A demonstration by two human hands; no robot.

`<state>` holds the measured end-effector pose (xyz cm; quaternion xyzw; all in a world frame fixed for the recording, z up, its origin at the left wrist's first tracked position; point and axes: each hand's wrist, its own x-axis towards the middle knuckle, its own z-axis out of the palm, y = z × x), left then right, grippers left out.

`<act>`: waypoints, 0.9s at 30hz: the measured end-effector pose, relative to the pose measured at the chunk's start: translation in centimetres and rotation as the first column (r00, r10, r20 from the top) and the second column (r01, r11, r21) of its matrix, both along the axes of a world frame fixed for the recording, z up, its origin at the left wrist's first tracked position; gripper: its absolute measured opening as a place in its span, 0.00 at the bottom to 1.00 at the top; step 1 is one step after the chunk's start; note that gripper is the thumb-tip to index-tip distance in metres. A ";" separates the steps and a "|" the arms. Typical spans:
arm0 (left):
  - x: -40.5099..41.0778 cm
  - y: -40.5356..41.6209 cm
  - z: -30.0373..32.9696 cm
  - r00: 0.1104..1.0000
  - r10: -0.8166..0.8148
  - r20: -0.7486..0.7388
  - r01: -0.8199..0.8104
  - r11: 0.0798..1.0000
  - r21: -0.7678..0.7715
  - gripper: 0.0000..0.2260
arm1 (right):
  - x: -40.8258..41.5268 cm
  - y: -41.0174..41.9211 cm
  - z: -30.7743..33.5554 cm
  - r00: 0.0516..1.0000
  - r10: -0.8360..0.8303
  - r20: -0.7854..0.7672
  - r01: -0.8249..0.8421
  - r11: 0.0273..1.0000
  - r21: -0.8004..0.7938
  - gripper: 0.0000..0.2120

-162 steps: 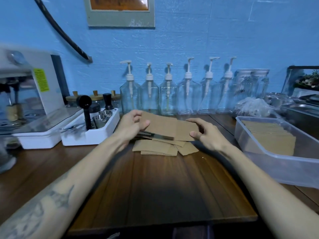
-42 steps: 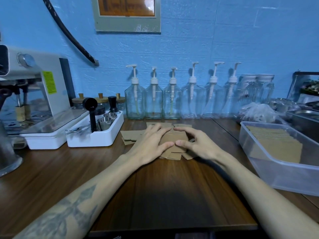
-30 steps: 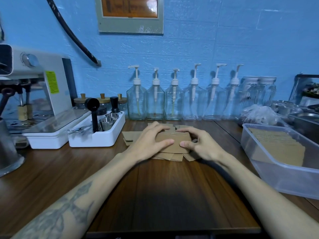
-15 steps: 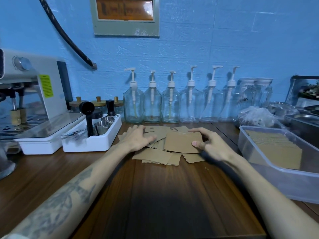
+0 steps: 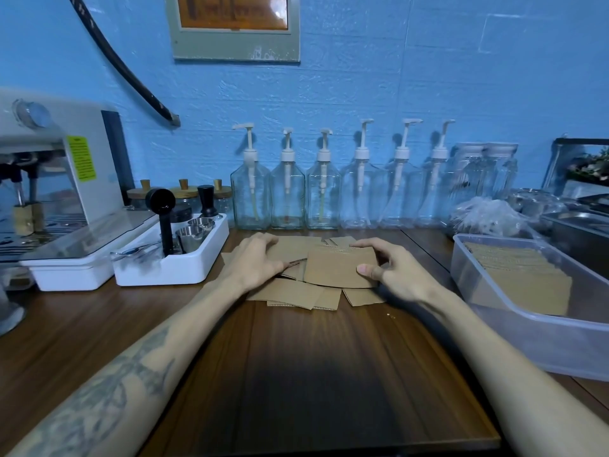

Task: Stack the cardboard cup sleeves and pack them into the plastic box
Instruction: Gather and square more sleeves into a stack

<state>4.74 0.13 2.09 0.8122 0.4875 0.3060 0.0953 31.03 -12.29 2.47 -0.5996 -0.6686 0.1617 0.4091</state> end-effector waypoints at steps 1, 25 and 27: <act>-0.4 -0.1 0.2 1.000 -0.009 0.017 0.009 1.000 0.007 0.31 | -0.1 0.0 0.0 1.000 0.003 0.002 -0.003 1.000 0.001 0.17; -0.7 -6.2 2.5 0.765 -0.368 0.529 0.374 0.922 0.100 0.14 | -2.6 0.2 -0.4 0.992 0.109 -0.063 -0.107 0.994 0.024 0.20; 0.0 -6.1 1.6 0.850 -0.412 0.329 0.392 0.911 0.128 0.13 | -2.5 0.3 -0.4 0.991 0.122 -0.047 -0.121 0.993 0.015 0.20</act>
